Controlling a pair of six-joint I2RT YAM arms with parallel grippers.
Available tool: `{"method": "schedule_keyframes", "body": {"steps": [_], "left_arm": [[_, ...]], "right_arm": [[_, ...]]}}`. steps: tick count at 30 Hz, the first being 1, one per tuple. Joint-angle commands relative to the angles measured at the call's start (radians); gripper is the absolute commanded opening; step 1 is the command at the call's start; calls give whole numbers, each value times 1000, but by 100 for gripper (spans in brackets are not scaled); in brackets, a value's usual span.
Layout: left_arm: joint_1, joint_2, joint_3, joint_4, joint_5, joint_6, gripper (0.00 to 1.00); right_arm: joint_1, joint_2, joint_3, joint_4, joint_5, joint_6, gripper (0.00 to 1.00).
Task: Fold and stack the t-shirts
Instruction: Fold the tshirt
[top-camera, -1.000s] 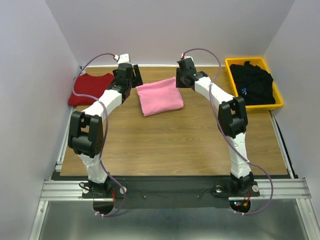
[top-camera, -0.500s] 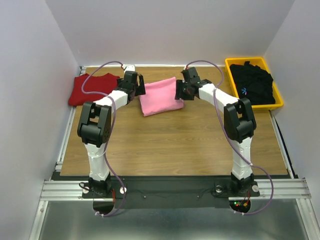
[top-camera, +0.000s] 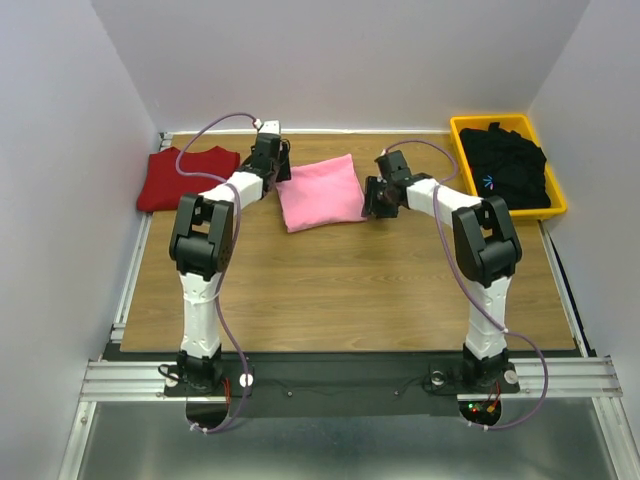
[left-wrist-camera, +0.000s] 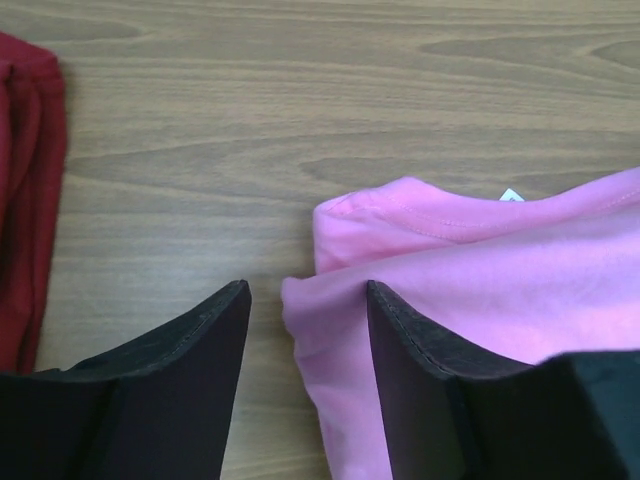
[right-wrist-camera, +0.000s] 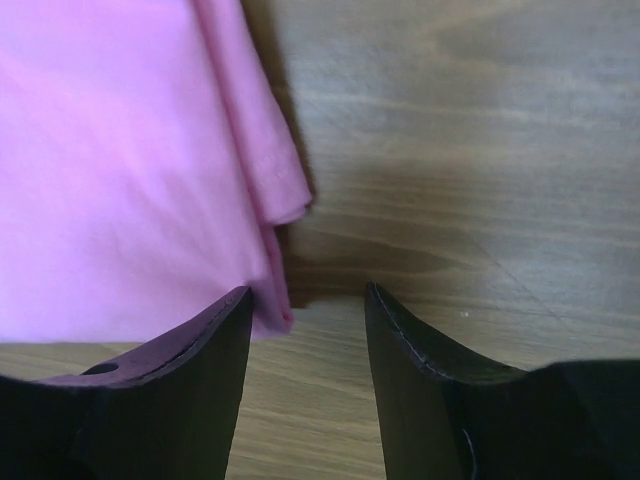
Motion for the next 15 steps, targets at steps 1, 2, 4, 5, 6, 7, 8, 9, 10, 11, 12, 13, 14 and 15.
{"method": "schedule_keyframes", "body": {"steps": [1,2,4,5,6,7,8,9,10,11,12,13,14,15], "left_arm": [[4,19,71,35,57,8,54],[4,23,77,38,66,8,52],[4,40,89,48,82,5,50],[4,49,106,48,83,2,50],[4,59,117,48,86,2,50],[4,78,129,47,91,0,49],[2,89,152,47,92,0,49],[2,98,164,45,96,-1,49],[1,115,175,42,97,-1,49],[1,123,195,39,97,-3,49],[-1,128,203,35,99,-1,49],[-1,126,207,36,102,-4,51],[-1,120,207,36,103,-4,54],[1,111,201,35,103,-7,57]], "right_arm": [[-8,-64,-53,61,-16,7,54],[-8,-66,-65,69,-16,7,54],[-8,-74,-96,78,-13,7,54],[-10,-74,-102,81,-13,7,54],[-10,-77,-106,86,-13,7,54],[-10,-78,-117,87,-13,7,54],[-10,-84,-122,90,-13,10,54],[-10,-87,-126,92,-13,10,53],[-11,-90,-129,92,-13,9,53],[-10,-100,-134,92,-14,9,53],[-11,-104,-134,92,-16,9,53],[-10,-112,-134,92,-18,7,53],[-11,-121,-132,90,-18,5,53],[-10,-138,-126,90,-22,2,53]]}}
